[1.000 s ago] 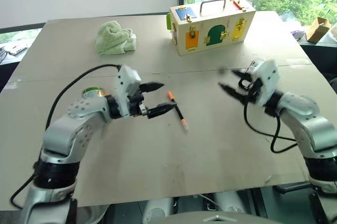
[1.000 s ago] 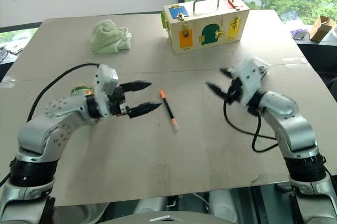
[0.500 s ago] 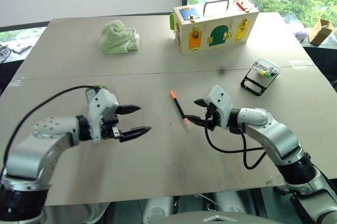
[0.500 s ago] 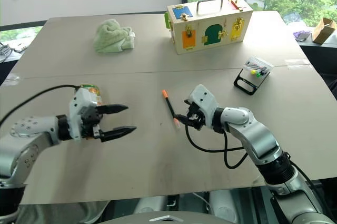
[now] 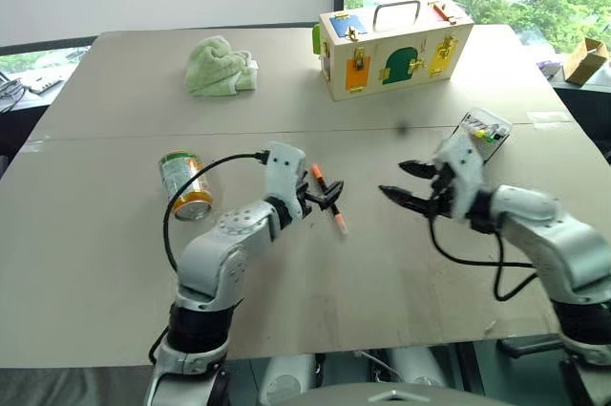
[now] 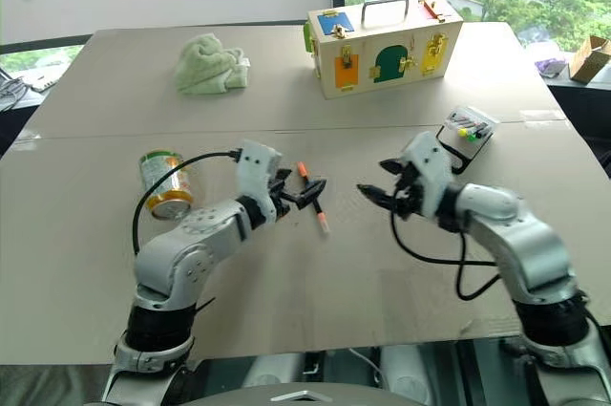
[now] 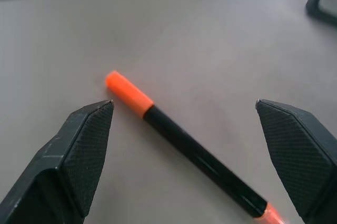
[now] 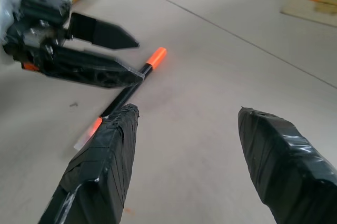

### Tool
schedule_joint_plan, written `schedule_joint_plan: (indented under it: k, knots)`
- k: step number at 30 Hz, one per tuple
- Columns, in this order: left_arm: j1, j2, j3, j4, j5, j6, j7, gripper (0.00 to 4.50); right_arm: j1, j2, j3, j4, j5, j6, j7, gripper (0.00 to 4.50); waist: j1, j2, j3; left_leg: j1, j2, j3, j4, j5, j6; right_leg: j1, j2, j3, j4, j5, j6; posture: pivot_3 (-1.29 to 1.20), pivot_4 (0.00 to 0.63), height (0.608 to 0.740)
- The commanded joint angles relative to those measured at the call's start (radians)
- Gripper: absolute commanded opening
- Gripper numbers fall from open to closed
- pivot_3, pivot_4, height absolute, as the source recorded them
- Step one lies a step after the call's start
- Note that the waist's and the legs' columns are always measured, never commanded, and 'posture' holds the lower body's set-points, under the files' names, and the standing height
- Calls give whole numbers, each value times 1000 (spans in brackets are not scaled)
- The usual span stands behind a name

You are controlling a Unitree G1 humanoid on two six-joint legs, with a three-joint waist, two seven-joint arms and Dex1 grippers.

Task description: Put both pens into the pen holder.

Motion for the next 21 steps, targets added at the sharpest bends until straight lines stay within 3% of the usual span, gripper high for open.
schedule_joint_plan:
  k: [1,7,10,18,21]
  knots:
    - [-36,-4,-79,28,86,65,63,4500,43,-53,-83,-74,76,37,38,3207,2,0,0,0,0,0,0,0,0,0,0,0,-1,0,0,0,150,740]
    - [-101,-92,-87,133,143,162,131,4500,86,-100,-153,-123,181,114,40,3207,5,1,-2,3,0,0,1,0,0,3,0,0,2,0,0,0,150,740]
    - [-128,-119,-62,168,171,234,162,3598,93,-92,-154,-131,193,78,42,3263,5,1,-2,4,0,-1,3,0,1,3,0,0,5,0,0,0,150,740]
    - [-140,-67,-84,210,262,225,168,52,126,-84,-143,-153,229,42,37,3263,1,2,-3,8,-1,0,5,0,0,5,0,3,12,0,0,0,150,740]
    - [-137,-73,-54,214,246,128,126,52,120,-82,-134,-141,224,39,25,3263,1,2,-3,15,0,1,4,0,1,11,0,3,11,0,0,0,150,740]
